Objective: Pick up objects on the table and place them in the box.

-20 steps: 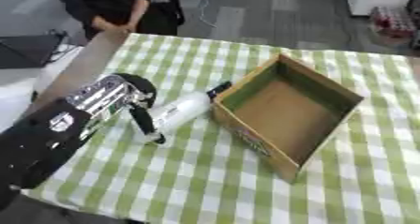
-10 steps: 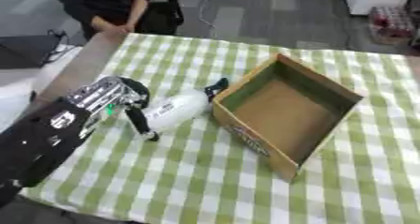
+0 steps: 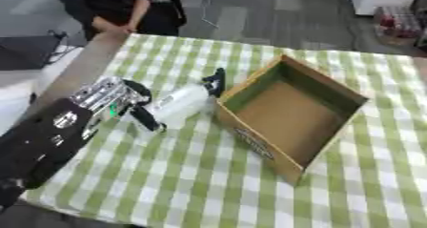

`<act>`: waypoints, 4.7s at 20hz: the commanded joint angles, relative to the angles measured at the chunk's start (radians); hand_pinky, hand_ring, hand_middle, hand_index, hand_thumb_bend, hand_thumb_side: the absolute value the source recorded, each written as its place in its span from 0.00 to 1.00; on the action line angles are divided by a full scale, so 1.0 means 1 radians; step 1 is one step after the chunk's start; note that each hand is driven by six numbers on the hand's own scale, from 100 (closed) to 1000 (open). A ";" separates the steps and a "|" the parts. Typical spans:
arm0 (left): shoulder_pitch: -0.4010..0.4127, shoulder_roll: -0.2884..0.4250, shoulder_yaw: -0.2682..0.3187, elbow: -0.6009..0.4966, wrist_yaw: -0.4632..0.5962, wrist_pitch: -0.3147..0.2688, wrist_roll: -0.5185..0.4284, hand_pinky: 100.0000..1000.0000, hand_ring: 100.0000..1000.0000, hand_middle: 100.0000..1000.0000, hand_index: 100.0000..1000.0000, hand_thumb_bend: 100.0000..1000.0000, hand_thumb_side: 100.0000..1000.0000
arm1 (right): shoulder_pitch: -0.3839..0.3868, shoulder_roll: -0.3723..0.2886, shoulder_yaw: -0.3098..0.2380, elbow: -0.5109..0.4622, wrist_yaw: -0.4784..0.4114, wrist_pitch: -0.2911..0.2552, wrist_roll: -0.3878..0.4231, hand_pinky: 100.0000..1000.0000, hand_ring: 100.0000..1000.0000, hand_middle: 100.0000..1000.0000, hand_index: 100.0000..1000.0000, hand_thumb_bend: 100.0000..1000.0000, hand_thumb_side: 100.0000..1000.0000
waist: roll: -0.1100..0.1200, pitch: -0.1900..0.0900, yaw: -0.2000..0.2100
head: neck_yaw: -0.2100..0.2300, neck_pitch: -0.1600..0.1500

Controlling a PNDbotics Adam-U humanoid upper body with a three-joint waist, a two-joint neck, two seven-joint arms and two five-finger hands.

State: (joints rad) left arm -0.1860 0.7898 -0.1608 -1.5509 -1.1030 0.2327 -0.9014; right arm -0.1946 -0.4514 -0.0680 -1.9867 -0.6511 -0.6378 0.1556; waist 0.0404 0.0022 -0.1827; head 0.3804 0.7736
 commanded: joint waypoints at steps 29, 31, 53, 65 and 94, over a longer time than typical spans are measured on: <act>-0.298 0.170 -0.019 -0.316 -0.027 -0.277 0.276 0.00 0.00 0.00 0.11 0.00 0.74 | -0.006 -0.023 0.009 -0.013 0.004 0.008 0.006 0.38 0.53 0.53 0.83 0.28 0.97 | 0.003 -0.015 -0.008 | 0.045 -0.004; -0.319 0.168 -0.041 -0.311 0.003 -0.326 0.313 0.00 0.00 0.00 0.11 0.00 0.75 | -0.009 -0.023 0.009 -0.013 0.001 0.010 0.007 0.38 0.53 0.53 0.83 0.28 0.96 | 0.004 -0.015 -0.012 | 0.046 -0.004; -0.431 0.094 -0.174 -0.092 0.248 -0.544 0.237 0.79 0.79 0.82 0.75 0.57 1.00 | -0.036 -0.017 0.011 -0.013 -0.024 0.019 0.017 0.38 0.53 0.53 0.82 0.29 0.96 | 0.009 -0.012 -0.039 | 0.038 -0.004; -0.287 0.102 -0.043 -0.207 0.304 -0.497 0.381 0.71 0.75 0.79 0.73 0.48 1.00 | -0.038 -0.014 0.002 -0.013 -0.024 0.016 0.013 0.38 0.53 0.52 0.82 0.30 0.96 | 0.007 -0.007 -0.026 | 0.011 -0.004; 0.041 -0.359 0.191 -0.449 0.475 -0.299 1.027 0.35 0.58 0.68 0.72 0.36 0.88 | 0.032 -0.005 0.000 -0.013 0.069 -0.026 0.000 0.37 0.53 0.51 0.83 0.27 0.99 | -0.047 0.015 0.054 | -0.129 -0.196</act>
State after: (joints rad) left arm -0.1396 0.4199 0.0292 -1.9810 -0.6194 -0.0684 0.1165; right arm -0.1499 -0.4407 -0.0621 -1.9867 -0.5805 -0.6630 0.1535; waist -0.0084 0.0234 -0.1279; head 0.2671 0.5969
